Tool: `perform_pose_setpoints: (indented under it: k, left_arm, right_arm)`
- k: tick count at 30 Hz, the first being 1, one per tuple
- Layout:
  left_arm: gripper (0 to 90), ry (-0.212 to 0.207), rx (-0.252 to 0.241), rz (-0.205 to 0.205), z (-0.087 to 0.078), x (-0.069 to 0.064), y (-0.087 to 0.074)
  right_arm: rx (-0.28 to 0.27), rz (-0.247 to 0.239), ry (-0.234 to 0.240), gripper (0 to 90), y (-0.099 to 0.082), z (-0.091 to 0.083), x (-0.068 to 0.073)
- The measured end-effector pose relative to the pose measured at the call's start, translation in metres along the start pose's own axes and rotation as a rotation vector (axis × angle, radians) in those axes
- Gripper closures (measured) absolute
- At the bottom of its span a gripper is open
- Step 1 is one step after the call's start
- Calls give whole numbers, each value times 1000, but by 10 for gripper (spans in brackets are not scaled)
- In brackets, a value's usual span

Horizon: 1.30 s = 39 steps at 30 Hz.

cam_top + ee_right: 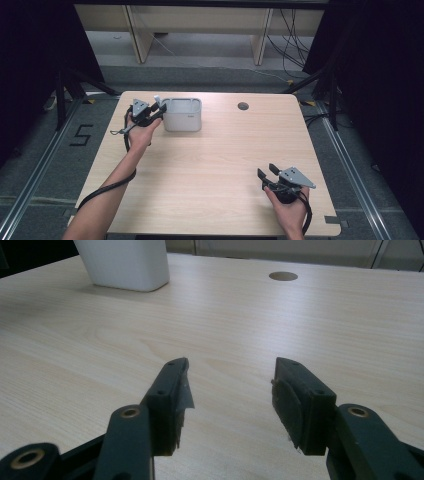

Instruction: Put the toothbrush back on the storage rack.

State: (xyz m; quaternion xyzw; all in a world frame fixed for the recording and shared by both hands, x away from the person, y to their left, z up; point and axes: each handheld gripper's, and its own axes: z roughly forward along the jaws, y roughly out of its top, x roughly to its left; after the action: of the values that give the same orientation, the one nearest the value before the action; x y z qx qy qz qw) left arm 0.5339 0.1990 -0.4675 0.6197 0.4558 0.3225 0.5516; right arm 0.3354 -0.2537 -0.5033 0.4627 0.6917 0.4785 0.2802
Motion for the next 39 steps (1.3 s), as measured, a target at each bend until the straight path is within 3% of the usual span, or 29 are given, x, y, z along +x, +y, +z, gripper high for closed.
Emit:
perform_pose_setpoints:
  k: [6, 7, 9, 11, 14, 17, 18, 34, 35, 39]
  left_arm:
    - [542, -1, 1, -15, -7, 0, -2]
    - [531, -1, 3, -15, -9, 0, -2]
    - [512, -3, 5, -19, -12, 0, -2]
    - [500, -6, 4, -18, -15, -1, -1]
    - [496, -16, 0, -18, -22, -2, 0]
    - [497, -17, 2, -28, -26, -4, 0]
    - [496, -21, 1, -28, -29, -4, -1]
    - [481, -24, 0, -12, -55, -7, -4]
    - [479, -30, -2, -9, -59, -8, -4]
    - [475, -36, -5, -6, -65, -10, -4]
  right_arm:
    - [-8, 0, 6, 488, -1, 1, 0]
    - [-2, 27, 13, 488, -1, 1, 2]
    - [-6, 2, 8, 489, -1, 1, 0]
    - [-7, 10, 12, 489, -1, 1, 1]
    - [-8, 2, -6, 489, -1, 0, 0]
    - [0, 21, 8, 488, -1, 0, 1]
    - [-6, 4, 3, 489, -1, 0, 0]
    - [0, -2, -5, 488, -1, -1, 0]
    - [4, 50, 7, 488, -1, 0, 4]
    - [-2, 6, 9, 488, -1, 0, 1]
